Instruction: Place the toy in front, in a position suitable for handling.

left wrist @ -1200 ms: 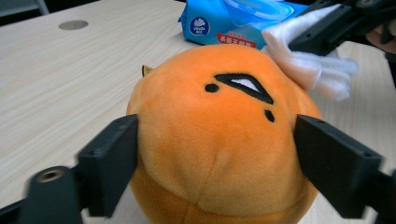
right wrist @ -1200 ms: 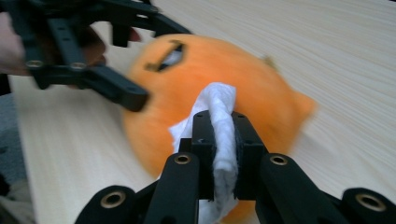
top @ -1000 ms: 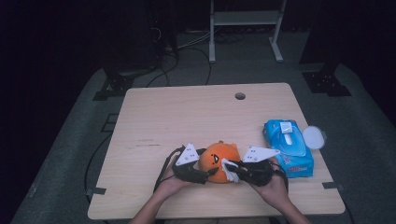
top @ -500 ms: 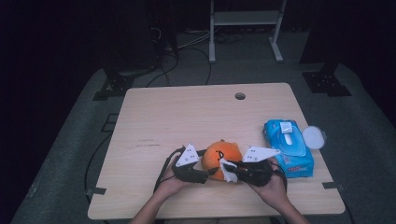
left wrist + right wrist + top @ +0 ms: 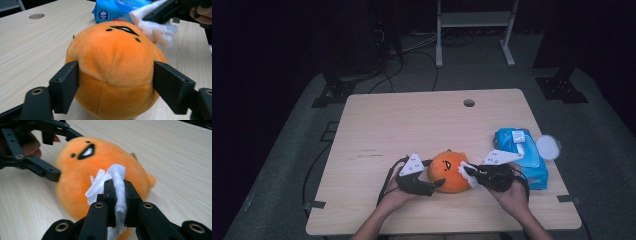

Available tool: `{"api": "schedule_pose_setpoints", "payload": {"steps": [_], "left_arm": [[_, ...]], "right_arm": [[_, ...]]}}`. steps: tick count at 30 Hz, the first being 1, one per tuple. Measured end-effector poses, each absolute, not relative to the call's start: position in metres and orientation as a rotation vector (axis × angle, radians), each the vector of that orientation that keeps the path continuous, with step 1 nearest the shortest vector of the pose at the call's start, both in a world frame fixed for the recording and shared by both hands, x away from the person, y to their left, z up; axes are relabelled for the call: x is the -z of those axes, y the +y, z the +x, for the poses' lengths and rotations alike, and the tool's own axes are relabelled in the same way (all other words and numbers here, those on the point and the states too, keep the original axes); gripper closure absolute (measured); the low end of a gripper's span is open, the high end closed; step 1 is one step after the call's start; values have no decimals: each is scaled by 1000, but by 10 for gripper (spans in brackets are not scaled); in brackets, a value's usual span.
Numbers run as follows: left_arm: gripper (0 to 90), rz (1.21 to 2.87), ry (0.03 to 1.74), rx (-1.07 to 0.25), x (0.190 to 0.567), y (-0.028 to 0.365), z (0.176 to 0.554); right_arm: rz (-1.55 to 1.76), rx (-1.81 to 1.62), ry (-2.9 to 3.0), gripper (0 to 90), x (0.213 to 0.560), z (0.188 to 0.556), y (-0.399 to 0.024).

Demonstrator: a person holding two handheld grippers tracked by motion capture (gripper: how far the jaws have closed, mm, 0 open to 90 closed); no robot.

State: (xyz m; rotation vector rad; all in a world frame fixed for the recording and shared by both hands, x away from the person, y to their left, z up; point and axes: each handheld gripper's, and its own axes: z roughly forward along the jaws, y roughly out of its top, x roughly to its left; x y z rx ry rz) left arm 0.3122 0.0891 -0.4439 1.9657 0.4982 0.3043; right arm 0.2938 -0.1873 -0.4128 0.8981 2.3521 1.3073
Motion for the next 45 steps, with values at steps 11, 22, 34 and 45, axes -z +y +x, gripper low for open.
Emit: {"api": "schedule_pose_setpoints", "payload": {"steps": [11, 22, 34, 45], "left_arm": [[277, 2042, 400, -433, 440, 75, 297], [270, 2036, 417, -414, 441, 76, 299], [284, 2042, 387, -410, 445, 79, 301], [285, 2070, 282, -457, 445, 71, 293]], "right_arm": [[695, -1284, 2396, 793, 411, 275, -152], [590, -1175, 2400, 647, 422, 265, -159], [709, -1245, 2419, 844, 408, 272, -163], [865, -1362, 2356, 843, 406, 287, -178]]}}
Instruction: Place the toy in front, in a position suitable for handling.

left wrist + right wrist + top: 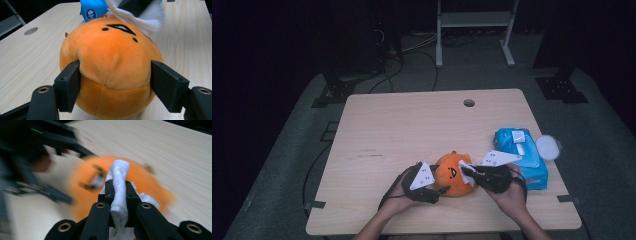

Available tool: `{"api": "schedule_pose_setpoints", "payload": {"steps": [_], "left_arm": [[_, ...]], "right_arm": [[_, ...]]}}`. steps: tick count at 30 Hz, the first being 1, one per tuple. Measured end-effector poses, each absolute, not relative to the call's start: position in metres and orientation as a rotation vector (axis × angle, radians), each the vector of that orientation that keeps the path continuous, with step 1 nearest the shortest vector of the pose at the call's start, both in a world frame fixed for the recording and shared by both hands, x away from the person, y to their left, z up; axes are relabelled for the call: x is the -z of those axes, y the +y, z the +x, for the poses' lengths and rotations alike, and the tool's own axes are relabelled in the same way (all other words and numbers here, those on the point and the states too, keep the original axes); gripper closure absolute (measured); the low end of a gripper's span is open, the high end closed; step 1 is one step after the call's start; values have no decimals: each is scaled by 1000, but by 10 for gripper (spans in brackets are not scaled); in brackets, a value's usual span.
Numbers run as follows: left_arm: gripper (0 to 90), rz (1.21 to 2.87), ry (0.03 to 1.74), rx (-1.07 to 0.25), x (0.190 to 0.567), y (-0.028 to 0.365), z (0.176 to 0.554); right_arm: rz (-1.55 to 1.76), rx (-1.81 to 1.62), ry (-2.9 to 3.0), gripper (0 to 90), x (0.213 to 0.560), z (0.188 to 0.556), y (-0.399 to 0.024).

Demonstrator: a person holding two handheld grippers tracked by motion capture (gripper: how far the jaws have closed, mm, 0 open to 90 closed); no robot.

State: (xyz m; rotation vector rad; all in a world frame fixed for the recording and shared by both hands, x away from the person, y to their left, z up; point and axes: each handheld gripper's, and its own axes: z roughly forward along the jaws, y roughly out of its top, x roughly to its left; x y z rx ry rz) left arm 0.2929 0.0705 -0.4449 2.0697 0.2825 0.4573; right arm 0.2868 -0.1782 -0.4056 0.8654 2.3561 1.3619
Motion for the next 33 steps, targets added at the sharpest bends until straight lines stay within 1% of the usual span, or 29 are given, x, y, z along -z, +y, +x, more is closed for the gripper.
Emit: {"api": "schedule_pose_setpoints", "payload": {"steps": [1, 3, 6, 7, 11, 12, 13, 14, 15, 16, 17, 18, 21, 22, 24, 25, 26, 28, 31, 32, 33], "left_arm": [[286, 2070, 282, -457, 445, 71, 293], [288, 2105, 242, -497, 445, 68, 290], [288, 2107, 244, -502, 446, 68, 290], [289, 2107, 244, -502, 446, 68, 290], [279, 2068, 287, -451, 450, 74, 296], [259, 2058, 303, -433, 450, 74, 297], [218, 2058, 303, -433, 450, 74, 297], [167, 2022, 376, -361, 448, 75, 301], [122, 1998, 427, -317, 447, 74, 303], [92, 1981, 475, -292, 446, 74, 305], [84, 1975, 506, -283, 446, 73, 306], [83, 1982, 530, -286, 447, 72, 307], [175, 1987, 521, -311, 448, 71, 306], [204, 1993, 494, -343, 447, 69, 302], [235, 2016, 415, -409, 445, 64, 296], [244, 2016, 415, -409, 445, 64, 296], [251, 2041, 331, -478, 444, 58, 289], [258, 2058, 280, -516, 444, 56, 285], [258, 2064, 270, -510, 444, 57, 285], [257, 2057, 278, -489, 445, 60, 286], [239, 2050, 295, -474, 444, 61, 288]], "right_arm": [[865, -1362, 2356, 843, 406, 287, -178], [767, -1430, 2427, 841, 404, 277, -159], [716, -1344, 2411, 841, 405, 275, -153], [716, -1344, 2411, 841, 405, 275, -153], [826, -1291, 2344, 838, 408, 290, -178], [841, -1284, 2356, 838, 411, 293, -182], [841, -1284, 2356, 838, 411, 293, -182], [873, -1296, 2373, 839, 415, 296, -185], [877, -1296, 2379, 839, 416, 296, -185], [878, -1299, 2386, 839, 416, 296, -183], [871, -1303, 2391, 840, 415, 295, -182], [858, -1307, 2397, 840, 415, 294, -180], [851, -1313, 2401, 840, 414, 291, -175], [832, -1336, 2399, 840, 410, 287, -170], [799, -1372, 2407, 840, 406, 282, -164], [780, -1391, 2414, 841, 404, 279, -161], [763, -1396, 2417, 841, 403, 277, -157], [713, -1362, 2402, 841, 400, 275, -154], [755, -1349, 2366, 841, 398, 281, -164], [776, -1333, 2355, 841, 399, 284, -169], [802, -1325, 2348, 841, 400, 286, -174]]}}
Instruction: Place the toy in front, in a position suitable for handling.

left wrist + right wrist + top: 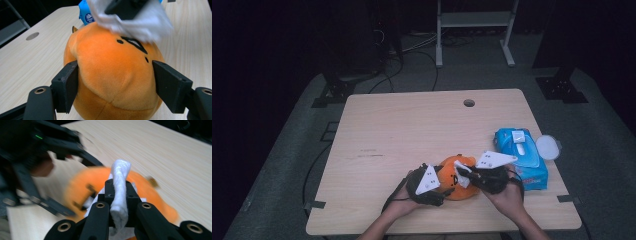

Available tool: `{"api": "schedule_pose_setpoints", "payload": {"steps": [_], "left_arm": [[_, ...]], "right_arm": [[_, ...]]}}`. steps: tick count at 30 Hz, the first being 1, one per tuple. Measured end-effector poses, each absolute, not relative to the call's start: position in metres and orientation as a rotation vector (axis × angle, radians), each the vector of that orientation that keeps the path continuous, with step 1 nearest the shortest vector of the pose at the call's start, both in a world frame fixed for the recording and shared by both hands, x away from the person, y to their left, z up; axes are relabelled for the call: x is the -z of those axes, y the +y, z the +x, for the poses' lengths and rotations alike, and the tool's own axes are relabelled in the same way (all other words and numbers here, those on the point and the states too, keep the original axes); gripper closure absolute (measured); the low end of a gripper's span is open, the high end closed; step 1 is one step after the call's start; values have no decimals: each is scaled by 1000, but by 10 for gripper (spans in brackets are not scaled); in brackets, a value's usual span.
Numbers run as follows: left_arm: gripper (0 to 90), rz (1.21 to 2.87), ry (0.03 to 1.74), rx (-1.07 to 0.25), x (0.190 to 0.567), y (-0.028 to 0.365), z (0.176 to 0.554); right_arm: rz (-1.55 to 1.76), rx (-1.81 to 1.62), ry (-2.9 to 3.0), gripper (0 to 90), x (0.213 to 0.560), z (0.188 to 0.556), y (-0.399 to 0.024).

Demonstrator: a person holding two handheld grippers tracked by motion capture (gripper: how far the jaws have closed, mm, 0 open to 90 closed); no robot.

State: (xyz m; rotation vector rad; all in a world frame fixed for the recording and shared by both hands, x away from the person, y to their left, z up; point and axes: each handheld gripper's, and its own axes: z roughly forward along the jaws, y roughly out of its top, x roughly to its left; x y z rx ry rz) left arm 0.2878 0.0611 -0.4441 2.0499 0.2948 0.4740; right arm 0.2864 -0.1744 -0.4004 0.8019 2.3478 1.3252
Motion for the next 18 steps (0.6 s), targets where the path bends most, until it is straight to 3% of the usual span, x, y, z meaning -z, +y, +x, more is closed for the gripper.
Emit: {"api": "schedule_pose_setpoints", "payload": {"steps": [5, 7, 11, 13, 18], "left_arm": [[63, 1974, 469, -289, 443, 65, 300], [98, 1964, 538, -219, 448, 65, 305], [190, 1993, 470, -293, 445, 62, 299], [211, 2023, 342, -405, 443, 56, 288], [231, 2035, 292, -436, 444, 56, 285]], "right_arm": [[850, -1314, 2354, 842, 408, 289, -184], [826, -1311, 2362, 842, 406, 286, -179], [759, -1338, 2366, 843, 403, 277, -168], [681, -1362, 2379, 843, 397, 268, -155], [706, -1348, 2357, 842, 394, 274, -163]]}}
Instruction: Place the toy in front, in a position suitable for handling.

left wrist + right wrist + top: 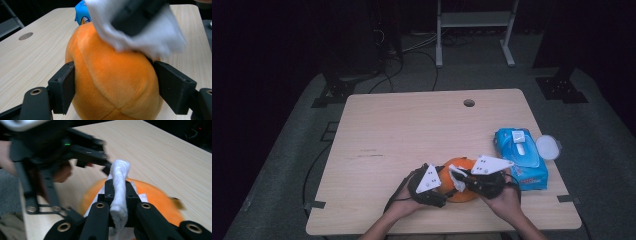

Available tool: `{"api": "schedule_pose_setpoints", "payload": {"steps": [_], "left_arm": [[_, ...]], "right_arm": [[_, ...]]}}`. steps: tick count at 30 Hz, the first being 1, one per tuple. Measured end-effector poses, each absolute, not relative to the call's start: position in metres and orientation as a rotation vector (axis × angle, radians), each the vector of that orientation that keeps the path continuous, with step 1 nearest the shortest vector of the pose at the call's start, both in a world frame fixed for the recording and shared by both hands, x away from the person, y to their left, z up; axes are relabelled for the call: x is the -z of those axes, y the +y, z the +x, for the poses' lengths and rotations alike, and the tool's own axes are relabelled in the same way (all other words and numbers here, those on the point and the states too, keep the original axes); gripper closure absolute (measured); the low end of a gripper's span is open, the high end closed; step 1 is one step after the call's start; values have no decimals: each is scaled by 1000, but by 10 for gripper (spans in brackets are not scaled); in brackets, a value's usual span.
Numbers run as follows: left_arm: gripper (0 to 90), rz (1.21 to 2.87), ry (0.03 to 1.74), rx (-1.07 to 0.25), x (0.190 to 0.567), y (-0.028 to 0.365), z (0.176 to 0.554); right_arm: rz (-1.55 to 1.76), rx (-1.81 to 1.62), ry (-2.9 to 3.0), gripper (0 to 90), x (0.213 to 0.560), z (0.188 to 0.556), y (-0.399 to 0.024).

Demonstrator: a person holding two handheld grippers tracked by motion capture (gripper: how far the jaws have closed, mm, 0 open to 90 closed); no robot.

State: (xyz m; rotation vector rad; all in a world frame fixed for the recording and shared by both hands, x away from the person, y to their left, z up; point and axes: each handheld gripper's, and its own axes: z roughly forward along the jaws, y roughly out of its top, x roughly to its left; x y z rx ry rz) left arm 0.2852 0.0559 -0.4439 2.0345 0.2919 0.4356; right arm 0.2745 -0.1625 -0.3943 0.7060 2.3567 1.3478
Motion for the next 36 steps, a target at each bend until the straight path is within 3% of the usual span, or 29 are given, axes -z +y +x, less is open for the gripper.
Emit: {"api": "schedule_pose_setpoints", "payload": {"steps": [4, 6, 8, 10, 13, 16, 17, 26, 36], "left_arm": [[217, 2037, 302, -402, 446, 60, 289], [108, 2019, 361, -344, 445, 62, 293], [77, 1940, 482, -206, 444, 63, 300], [77, 1929, 507, -184, 445, 64, 301], [176, 1974, 442, -265, 445, 60, 296], [208, 2007, 361, -334, 443, 57, 290], [214, 2031, 299, -384, 442, 54, 284], [227, 2019, 283, -373, 443, 56, 285], [232, 2071, 179, -467, 441, 51, 276]], "right_arm": [[791, -1319, 2334, 842, 398, 285, -180], [838, -1331, 2338, 843, 403, 288, -188], [839, -1333, 2351, 843, 405, 286, -188], [831, -1334, 2358, 843, 404, 284, -186], [785, -1370, 2379, 843, 399, 278, -173], [732, -1384, 2396, 842, 394, 272, -159], [712, -1373, 2399, 842, 393, 271, -156], [828, -1352, 2356, 843, 397, 284, -184], [752, -1355, 2380, 843, 388, 277, -168]]}}
